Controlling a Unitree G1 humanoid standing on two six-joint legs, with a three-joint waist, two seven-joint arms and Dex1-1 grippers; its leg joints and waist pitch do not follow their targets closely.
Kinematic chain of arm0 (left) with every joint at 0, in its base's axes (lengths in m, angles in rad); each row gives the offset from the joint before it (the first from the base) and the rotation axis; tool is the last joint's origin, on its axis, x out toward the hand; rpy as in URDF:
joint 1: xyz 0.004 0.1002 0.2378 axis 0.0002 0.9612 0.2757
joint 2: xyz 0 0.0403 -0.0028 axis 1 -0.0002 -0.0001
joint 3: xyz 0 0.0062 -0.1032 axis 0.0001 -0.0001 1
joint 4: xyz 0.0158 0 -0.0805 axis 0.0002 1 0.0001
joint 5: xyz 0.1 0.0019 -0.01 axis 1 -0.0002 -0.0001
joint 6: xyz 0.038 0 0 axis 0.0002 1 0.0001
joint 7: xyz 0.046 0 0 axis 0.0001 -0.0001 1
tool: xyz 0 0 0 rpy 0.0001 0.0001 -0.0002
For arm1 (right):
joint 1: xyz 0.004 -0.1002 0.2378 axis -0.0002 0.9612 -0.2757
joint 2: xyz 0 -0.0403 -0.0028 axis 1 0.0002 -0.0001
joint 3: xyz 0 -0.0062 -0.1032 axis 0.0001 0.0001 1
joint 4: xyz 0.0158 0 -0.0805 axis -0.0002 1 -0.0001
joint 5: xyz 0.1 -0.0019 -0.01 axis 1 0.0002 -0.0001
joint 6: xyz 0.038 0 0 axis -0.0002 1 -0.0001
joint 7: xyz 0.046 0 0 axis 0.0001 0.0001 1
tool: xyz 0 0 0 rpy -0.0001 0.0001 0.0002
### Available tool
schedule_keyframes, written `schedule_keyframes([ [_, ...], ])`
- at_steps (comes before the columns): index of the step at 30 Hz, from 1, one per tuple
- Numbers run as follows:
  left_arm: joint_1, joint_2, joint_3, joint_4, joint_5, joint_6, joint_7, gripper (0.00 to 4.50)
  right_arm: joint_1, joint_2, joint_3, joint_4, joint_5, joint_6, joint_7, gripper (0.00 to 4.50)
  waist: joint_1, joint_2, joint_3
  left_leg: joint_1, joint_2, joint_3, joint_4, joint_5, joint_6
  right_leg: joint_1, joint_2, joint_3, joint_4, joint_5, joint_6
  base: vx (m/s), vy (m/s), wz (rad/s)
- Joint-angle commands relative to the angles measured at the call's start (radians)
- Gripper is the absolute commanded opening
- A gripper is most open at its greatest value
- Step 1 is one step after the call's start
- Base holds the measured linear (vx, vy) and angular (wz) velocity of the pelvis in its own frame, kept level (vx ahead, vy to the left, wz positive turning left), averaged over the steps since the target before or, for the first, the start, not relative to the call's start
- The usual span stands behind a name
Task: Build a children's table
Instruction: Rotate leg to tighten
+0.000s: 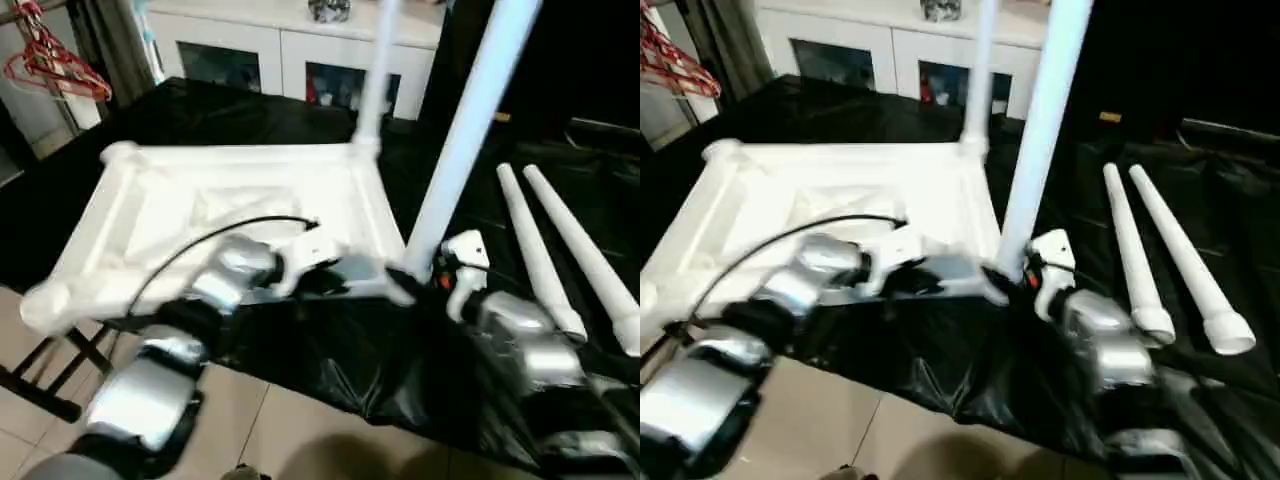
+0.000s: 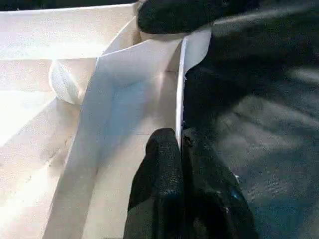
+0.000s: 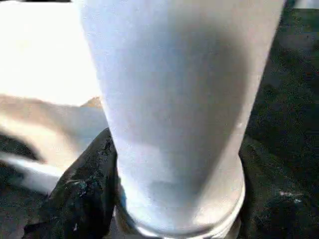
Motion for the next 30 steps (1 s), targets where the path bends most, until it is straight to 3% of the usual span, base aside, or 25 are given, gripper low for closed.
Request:
schedule_keyframes([
  [1, -0.037, -0.063, 0.009, 0.015, 0.005, 0.033, 0.145, 0.0, -0.005, 0.093, 0.067, 0.052, -0.027, 0.014, -0.056, 2.76, -0.008, 0.001, -0.053, 0.024, 0.046, -0.034, -0.081, -0.374, -0.008, 0.022, -0.071, 0.041, -0.107, -0.5, -0.146, 0.0, 0.0, 0.0],
  [3, -0.048, -0.09, 0.01, 0.026, 0.01, 0.043, 0.189, 0.0, -0.031, 0.123, 0.051, 0.093, -0.037, 0.004, -0.139, 2.76, -0.009, 0.0, -0.054, 0.024, 0.044, -0.035, -0.081, -0.387, -0.008, 0.024, -0.068, 0.039, -0.106, -0.489, -0.144, 0.0, 0.0, 0.0],
  [5, -0.063, -0.131, 0.005, 0.045, 0.026, 0.047, 0.242, 0.0, -0.068, 0.166, 0.048, 0.149, -0.072, -0.037, -0.222, 2.76, -0.013, 0.005, -0.055, 0.027, 0.044, -0.035, -0.083, -0.403, -0.016, 0.02, -0.068, 0.039, -0.108, -0.477, -0.144, 0.0, 0.0, 0.0],
  [6, -0.064, -0.144, 0.001, 0.043, 0.028, 0.045, 0.234, 0.0, -0.08, 0.176, 0.056, 0.161, -0.088, -0.072, -0.231, 3.32, -0.011, 0.007, -0.055, 0.028, 0.042, -0.036, -0.082, -0.406, -0.01, 0.021, -0.068, 0.039, -0.108, -0.469, -0.147, 0.0, 0.0, 0.0],
  [10, -0.054, -0.135, -0.003, 0.033, 0.029, 0.039, 0.212, 0.0, -0.085, 0.183, 0.033, 0.153, -0.055, -0.083, -0.21, 3.66, -0.01, 0.002, -0.059, 0.011, 0.043, -0.034, -0.085, -0.35, 0.02, 0.034, -0.067, 0.042, -0.098, -0.378, -0.16, 0.0, 0.0, 0.0],
  [11, -0.053, -0.133, -0.003, 0.032, 0.029, 0.038, 0.211, 0.0, -0.085, 0.183, 0.032, 0.152, -0.052, -0.084, -0.207, 3.82, -0.009, 0.004, -0.06, 0.014, 0.043, -0.033, -0.085, -0.347, 0.022, 0.033, -0.068, 0.043, -0.096, -0.365, -0.165, 0.0, 0.0, 0.0],
  [17, -0.023, -0.065, -0.004, -0.006, 0.003, -0.041, 0.081, 0.0, -0.064, 0.095, 0.074, 0.079, -0.046, -0.086, -0.021, 4.02, -0.01, -0.001, -0.068, 0.0, 0.041, -0.028, -0.074, -0.237, 0.074, 0.049, -0.068, 0.043, -0.077, -0.203, -0.208, 0.0, 0.0, 0.0],
  [22, 0.001, -0.002, -0.008, -0.025, -0.01, -0.081, -0.045, 0.0, -0.058, -0.008, 0.079, 0.06, -0.022, -0.09, 0.178, 4.02, -0.014, 0.001, -0.071, 0.001, 0.043, -0.024, -0.065, -0.186, 0.11, 0.053, -0.065, 0.04, -0.063, -0.089, -0.268, 0.0, 0.0, 0.0],
  [25, 0.009, 0.023, -0.009, -0.034, -0.017, -0.095, -0.101, 0.0, -0.049, -0.057, 0.084, 0.04, -0.01, -0.075, 0.271, 4.02, -0.011, 0.004, -0.069, 0.004, 0.048, -0.021, -0.065, -0.187, 0.113, 0.051, -0.063, 0.039, -0.062, -0.09, -0.279, 0.0, 0.0, 0.0],
  [30, 0.025, 0.052, -0.013, -0.056, -0.035, -0.104, -0.185, 0.0, -0.038, -0.126, 0.101, 0.011, 0.004, -0.055, 0.41, 4.02, 0.007, 0.002, -0.065, 0.007, 0.053, -0.019, -0.067, -0.224, 0.095, 0.05, -0.066, 0.04, -0.067, -0.175, -0.267, 0.0, 0.0, 0.0],
])
